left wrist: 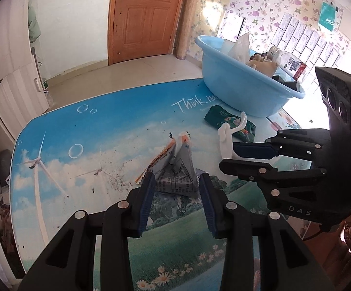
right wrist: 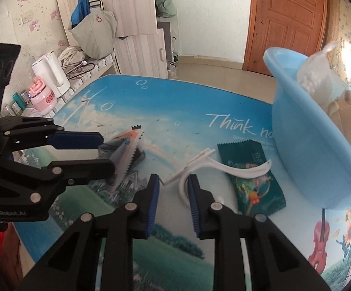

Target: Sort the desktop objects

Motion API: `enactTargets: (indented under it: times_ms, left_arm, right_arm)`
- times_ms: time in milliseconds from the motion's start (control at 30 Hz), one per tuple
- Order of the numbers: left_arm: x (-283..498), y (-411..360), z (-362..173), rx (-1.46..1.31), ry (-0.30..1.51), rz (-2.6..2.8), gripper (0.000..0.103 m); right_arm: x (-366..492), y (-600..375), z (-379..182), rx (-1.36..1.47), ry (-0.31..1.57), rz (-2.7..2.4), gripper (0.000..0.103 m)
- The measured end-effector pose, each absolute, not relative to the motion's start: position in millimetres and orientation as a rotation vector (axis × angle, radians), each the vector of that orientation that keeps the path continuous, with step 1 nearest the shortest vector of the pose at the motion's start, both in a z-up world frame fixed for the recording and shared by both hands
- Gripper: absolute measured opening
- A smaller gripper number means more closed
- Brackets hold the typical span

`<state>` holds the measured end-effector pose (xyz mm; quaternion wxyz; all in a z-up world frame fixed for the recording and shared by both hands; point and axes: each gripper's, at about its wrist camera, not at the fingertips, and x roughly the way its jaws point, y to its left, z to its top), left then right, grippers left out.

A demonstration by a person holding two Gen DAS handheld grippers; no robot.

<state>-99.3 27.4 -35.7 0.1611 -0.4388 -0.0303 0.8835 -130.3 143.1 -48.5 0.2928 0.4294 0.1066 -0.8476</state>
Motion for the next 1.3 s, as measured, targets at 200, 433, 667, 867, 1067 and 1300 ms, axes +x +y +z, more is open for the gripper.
enactTargets:
  times_ms: [200, 433, 667, 867, 1067, 1300]
  left_arm:
    - [-89.3, 40.0, -38.2, -1.268, -0.067, 2.499, 0.037]
    - [-75.7, 50.1, -34.6, -1.256, -0.037, 2.495, 0.037]
    - [-84.7, 40.2, -41.7, -1.287, -0.072, 2.559, 0.062]
    - [-98.7, 34.1, -52.6, -1.326, -0.078, 2.557, 0.073]
    - [-109.8, 42.2, -54.5, -1.320, -0.027, 2.573, 0.073]
    - [-102.6, 47.7, -49.3, -1.308, 0.009, 2.551, 0.038]
  right_arm:
    - [-103.6, 165.6, -41.9, 1.149, 0.276, -2.286, 0.024]
    - [-83.4, 204.1, -38.0, 1.171, 0.216, -2.376, 0.024]
    - [-83.4, 232.2, -45.3, 1.227, 0.176, -2.457, 0.024]
    - [-84.8, 226.6, -47.2, 1.203, 0.199, -2.452, 0.025]
    - [-86.1, 222.0, -51.2, 1.220, 0.231, -2.438, 0.028]
    - [-83.9, 224.7, -47.4, 1.198, 0.223, -2.457, 0.035]
